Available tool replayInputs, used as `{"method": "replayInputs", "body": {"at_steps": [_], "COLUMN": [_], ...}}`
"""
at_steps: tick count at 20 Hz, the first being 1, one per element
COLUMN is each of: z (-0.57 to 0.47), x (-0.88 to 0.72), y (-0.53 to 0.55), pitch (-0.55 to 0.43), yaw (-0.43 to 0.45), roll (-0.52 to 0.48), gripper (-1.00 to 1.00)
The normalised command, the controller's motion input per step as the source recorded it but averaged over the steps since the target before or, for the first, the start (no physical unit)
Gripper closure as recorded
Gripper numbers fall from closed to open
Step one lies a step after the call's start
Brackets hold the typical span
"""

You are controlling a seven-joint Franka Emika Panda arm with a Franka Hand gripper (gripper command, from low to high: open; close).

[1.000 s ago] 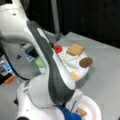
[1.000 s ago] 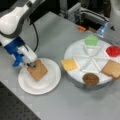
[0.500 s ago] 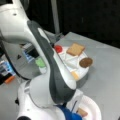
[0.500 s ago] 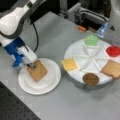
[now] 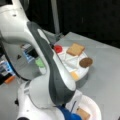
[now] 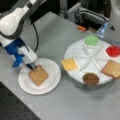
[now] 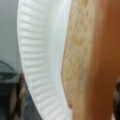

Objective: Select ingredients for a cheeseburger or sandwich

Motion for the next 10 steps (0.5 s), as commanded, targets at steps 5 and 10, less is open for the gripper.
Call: {"method": "replayInputs", "body": {"at_steps": [5, 10], "z": [-0.08, -0.02], "x": [0.06, -0.01], "y": [-0.04, -0.06], "pitch": [-0.124, -0.119], "yaw": [0.038, 0.018], "roll": [0.21, 0.102], "gripper": [-1.0, -1.0]}}
